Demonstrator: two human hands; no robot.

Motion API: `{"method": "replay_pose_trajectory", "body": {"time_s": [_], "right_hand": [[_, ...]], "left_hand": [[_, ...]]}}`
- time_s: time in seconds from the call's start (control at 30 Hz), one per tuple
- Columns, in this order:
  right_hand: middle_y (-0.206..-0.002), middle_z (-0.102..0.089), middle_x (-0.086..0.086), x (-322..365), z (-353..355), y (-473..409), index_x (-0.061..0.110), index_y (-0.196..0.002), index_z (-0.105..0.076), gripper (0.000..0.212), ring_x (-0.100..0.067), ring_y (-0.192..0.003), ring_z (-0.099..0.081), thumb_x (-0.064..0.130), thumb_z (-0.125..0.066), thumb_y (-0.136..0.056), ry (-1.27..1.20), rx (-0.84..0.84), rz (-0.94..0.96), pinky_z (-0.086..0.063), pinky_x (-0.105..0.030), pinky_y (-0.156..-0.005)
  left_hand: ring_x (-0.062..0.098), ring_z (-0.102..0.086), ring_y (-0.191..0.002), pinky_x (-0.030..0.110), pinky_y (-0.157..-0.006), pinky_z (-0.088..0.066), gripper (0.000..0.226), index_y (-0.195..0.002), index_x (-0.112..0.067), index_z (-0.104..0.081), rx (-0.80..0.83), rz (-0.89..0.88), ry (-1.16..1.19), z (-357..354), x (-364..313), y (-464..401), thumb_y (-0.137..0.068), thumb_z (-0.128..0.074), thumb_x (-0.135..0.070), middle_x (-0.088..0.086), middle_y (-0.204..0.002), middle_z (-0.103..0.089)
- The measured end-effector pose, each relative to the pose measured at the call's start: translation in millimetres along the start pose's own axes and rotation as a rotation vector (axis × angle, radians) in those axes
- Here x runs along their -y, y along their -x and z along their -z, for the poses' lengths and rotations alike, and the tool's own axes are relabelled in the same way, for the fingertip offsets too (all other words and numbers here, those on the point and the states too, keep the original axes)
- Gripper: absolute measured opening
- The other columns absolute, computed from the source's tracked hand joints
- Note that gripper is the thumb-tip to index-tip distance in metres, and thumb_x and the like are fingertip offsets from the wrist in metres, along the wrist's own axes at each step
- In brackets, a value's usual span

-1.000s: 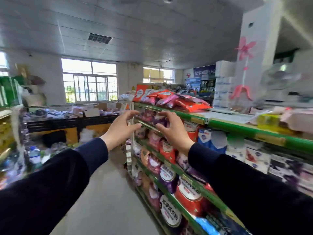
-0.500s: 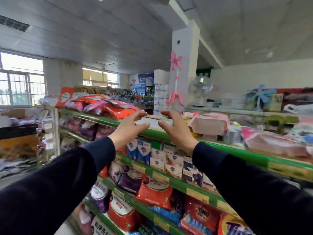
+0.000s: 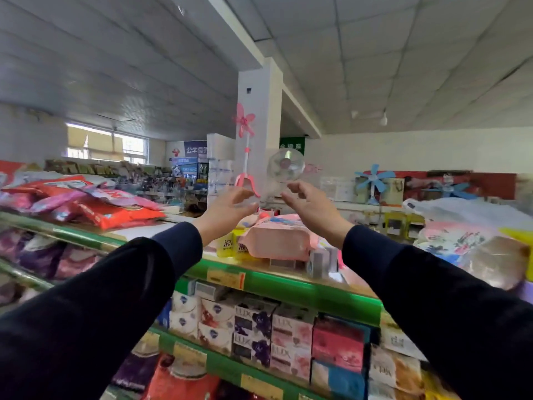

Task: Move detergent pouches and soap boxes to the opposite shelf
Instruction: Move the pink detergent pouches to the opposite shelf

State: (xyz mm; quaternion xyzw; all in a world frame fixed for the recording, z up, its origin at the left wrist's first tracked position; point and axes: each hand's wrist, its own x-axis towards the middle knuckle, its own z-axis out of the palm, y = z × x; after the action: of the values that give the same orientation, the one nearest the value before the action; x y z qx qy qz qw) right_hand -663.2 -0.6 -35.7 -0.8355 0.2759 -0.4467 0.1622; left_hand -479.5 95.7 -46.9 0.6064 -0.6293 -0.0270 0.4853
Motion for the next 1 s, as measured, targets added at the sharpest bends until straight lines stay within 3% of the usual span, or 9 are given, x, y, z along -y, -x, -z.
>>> {"method": "replay_pose_trajectory", "body": {"time_s": [0.2,0.33,0.43,0.57,0.63,0.73,0.8,0.87,1.0], "right_hand": [[-0.145,-0.056,-0.005,-31.0,11.7,-30.5,0.013,-0.145,-0.049,0.052,-0.02,-0.129,-0.054,0.044,-0.05,-0.103,0.041,0.062,-0.146,-0.042,-0.031,-0.1],[-0.144,-0.057,-0.007,-43.9,25.4,-48.3,0.014,-0.145,-0.049,0.05,-0.018,-0.12,-0.055,0.043,-0.048,-0.105,0.087,0.084,-0.238,-0.038,-0.025,-0.091],[-0.147,-0.054,-0.009,-58.6,24.4,-64.0,0.012,-0.147,-0.046,0.054,-0.024,-0.131,-0.053,0.044,-0.048,-0.104,0.11,0.097,-0.298,-0.038,-0.027,-0.095],[-0.153,-0.048,-0.009,-77.1,14.4,-80.5,0.015,-0.151,-0.04,0.062,-0.028,-0.136,-0.049,0.052,-0.048,-0.102,0.201,0.138,-0.384,-0.04,-0.035,-0.107],[-0.158,-0.042,-0.009,-87.7,7.4,-87.6,0.017,-0.156,-0.034,0.069,-0.03,-0.139,-0.046,0.056,-0.048,-0.1,0.252,0.197,-0.442,-0.04,-0.038,-0.112],[-0.153,-0.047,-0.013,-100.4,-3.7,-94.1,0.017,-0.159,-0.024,0.078,-0.029,-0.122,-0.058,0.062,-0.046,-0.098,0.359,0.305,-0.515,-0.053,-0.036,-0.094],[-0.142,-0.054,-0.014,-106.0,-14.4,-97.5,0.019,-0.159,-0.021,0.081,-0.027,-0.112,-0.064,0.063,-0.047,-0.097,0.348,0.347,-0.588,-0.058,-0.035,-0.085],[-0.154,-0.045,-0.015,-109.0,-24.2,-101.2,0.02,-0.162,-0.015,0.086,-0.031,-0.127,-0.057,0.064,-0.048,-0.096,0.308,0.36,-0.652,-0.054,-0.036,-0.097],[-0.165,-0.026,-0.015,-111.8,-33.2,-109.4,0.018,-0.162,-0.01,0.092,-0.035,-0.144,-0.038,0.063,-0.053,-0.094,0.31,0.307,-0.666,-0.036,-0.043,-0.117]], "left_hand": [[0.022,-0.05,-0.135,0.027,-0.107,-0.037,0.045,-0.146,-0.007,-0.05,0.025,0.025,0.002,-13.4,30.9,-47.8,-0.104,-0.055,-0.021,0.009,-0.149,-0.053],[0.023,-0.05,-0.135,0.026,-0.106,-0.039,0.046,-0.148,-0.004,-0.047,0.064,0.033,-0.007,-17.2,54.5,-77.6,-0.105,-0.054,-0.019,0.012,-0.149,-0.052],[0.02,-0.05,-0.135,0.018,-0.095,-0.036,0.045,-0.147,-0.004,-0.047,0.095,0.054,0.021,-17.2,75.3,-101.4,-0.105,-0.053,-0.02,0.01,-0.149,-0.053],[0.022,-0.048,-0.137,0.026,-0.105,-0.037,0.046,-0.149,-0.008,-0.045,0.137,0.108,0.008,-18.5,99.2,-125.3,-0.107,-0.049,-0.026,0.009,-0.15,-0.051],[0.022,-0.049,-0.136,0.026,-0.102,-0.037,0.045,-0.149,-0.01,-0.046,0.144,0.124,-0.012,-18.2,111.0,-136.1,-0.108,-0.046,-0.03,0.008,-0.15,-0.051],[0.019,-0.05,-0.129,0.021,-0.089,-0.035,0.046,-0.148,-0.01,-0.046,0.167,0.183,-0.017,-17.7,129.1,-150.0,-0.109,-0.042,-0.033,0.009,-0.15,-0.051],[0.026,-0.048,-0.135,0.026,-0.093,-0.038,0.047,-0.147,-0.007,-0.047,0.194,0.221,-0.007,-18.1,142.7,-158.3,-0.11,-0.038,-0.035,0.013,-0.15,-0.05],[0.028,-0.047,-0.139,0.031,-0.106,-0.037,0.051,-0.148,-0.008,-0.045,0.236,0.275,0.023,-21.1,158.0,-166.3,-0.11,-0.032,-0.039,0.013,-0.151,-0.049],[0.018,-0.056,-0.125,0.019,-0.104,-0.043,0.05,-0.133,-0.013,-0.056,0.37,0.372,0.196,-31.6,180.6,-170.5,-0.105,-0.033,-0.048,0.009,-0.132,-0.058]]}}
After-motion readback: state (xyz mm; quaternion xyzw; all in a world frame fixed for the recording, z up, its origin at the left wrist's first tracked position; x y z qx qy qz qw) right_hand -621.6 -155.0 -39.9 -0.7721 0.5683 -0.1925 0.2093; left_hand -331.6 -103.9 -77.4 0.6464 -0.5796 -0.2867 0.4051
